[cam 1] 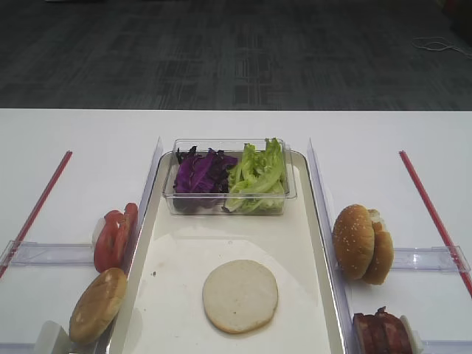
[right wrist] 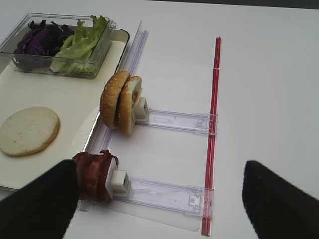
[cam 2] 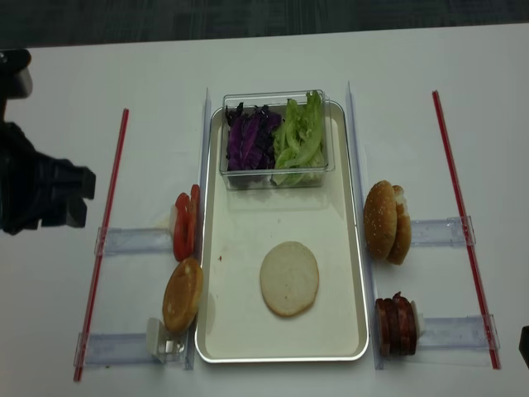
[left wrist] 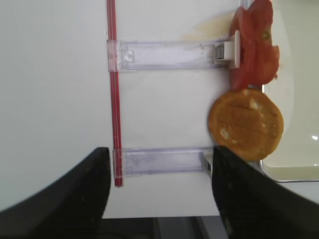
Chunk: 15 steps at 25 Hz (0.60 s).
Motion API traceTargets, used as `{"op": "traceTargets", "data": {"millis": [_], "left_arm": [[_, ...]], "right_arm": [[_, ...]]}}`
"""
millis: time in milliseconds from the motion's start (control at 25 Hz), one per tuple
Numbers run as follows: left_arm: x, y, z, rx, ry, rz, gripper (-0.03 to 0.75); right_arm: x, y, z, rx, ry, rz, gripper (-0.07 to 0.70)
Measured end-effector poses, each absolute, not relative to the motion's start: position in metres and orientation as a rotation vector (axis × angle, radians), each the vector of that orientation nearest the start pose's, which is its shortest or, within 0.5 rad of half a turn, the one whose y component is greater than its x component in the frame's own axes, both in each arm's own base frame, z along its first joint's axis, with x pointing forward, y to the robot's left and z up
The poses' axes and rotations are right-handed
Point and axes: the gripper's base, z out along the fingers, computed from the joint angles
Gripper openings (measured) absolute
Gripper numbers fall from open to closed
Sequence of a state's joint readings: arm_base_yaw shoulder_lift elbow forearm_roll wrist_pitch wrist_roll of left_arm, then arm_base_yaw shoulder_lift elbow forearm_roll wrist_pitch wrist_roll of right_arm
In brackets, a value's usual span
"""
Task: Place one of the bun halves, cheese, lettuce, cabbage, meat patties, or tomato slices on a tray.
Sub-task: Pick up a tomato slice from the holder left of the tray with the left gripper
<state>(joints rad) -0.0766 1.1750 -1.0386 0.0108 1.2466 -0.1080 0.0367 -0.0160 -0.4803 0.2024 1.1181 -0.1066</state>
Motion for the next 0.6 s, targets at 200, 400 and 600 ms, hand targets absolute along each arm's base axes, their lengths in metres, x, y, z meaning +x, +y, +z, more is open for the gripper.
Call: {"op": "traceTargets", "data": {"millis": [200, 400, 600], "left_arm": [[0.226, -0.016, 0.32, -0.04, 2.885, -0.019, 0.45], [0.246, -0.018, 0.314, -0.04, 2.915, -0.015, 0.449], [0.263, -0.019, 0.307, -0.04, 2.941, -0.012, 0.449]], "right_arm": [[-0.009, 0.016, 0.269, -0.166, 2.087, 0.202, 0.653], [-0.009, 0.016, 0.269, -0.166, 2.087, 0.202, 0.653], [-0.009, 0.016, 0.269, -0.166, 2.087, 0.202, 0.654]]}}
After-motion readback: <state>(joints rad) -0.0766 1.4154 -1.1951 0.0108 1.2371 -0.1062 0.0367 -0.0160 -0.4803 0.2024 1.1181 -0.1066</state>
